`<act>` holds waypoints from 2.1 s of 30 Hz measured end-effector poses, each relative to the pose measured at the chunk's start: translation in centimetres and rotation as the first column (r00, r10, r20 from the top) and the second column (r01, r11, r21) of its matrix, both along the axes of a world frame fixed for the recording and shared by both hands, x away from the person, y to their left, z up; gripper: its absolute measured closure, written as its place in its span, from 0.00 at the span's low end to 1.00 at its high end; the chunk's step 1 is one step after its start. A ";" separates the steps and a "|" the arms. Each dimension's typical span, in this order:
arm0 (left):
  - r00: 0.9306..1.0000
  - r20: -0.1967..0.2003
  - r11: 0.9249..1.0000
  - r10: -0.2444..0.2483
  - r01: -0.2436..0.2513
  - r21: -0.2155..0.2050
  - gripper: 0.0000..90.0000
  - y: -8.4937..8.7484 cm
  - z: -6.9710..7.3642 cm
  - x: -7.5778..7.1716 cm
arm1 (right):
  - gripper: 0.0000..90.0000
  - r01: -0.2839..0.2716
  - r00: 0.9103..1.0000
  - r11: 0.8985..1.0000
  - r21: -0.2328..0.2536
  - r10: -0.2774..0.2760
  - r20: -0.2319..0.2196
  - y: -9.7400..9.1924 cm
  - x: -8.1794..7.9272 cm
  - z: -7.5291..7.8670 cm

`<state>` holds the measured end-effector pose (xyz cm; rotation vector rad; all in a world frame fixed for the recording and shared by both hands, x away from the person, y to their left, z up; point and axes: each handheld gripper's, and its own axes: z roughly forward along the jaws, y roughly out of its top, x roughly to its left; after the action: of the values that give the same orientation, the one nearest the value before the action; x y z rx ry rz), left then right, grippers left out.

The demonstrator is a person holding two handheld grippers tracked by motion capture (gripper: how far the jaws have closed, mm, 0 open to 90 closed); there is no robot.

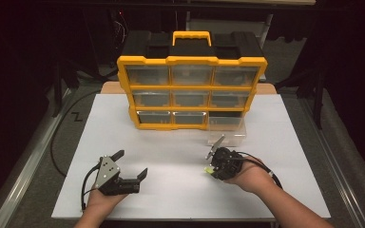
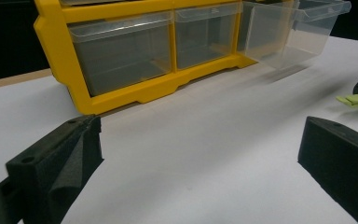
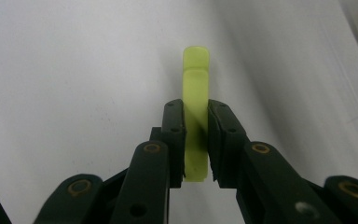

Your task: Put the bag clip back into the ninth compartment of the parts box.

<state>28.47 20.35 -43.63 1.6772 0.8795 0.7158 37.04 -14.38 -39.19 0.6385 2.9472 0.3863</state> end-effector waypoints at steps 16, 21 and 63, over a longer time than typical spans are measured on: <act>1.000 -0.001 1.000 0.002 -0.002 -0.001 0.00 0.0 0.0 0.0 | 0.89 -0.010 0.999 1.000 -0.012 0.010 -0.037 -2.9 -0.4 0.2; 1.000 -0.001 1.000 0.003 -0.003 -0.001 0.00 0.0 0.0 0.0 | 0.89 -0.010 0.999 1.000 -0.023 0.009 -0.048 -4.0 -0.6 0.3; 1.000 0.001 1.000 0.003 -0.003 -0.004 0.00 0.0 0.0 -0.1 | 0.89 -0.055 0.995 0.997 -0.051 0.051 -0.084 -4.9 1.0 6.9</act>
<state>28.40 20.38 -43.61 1.6721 0.8824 0.7157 38.00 -19.31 -32.30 0.5851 3.0471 0.2915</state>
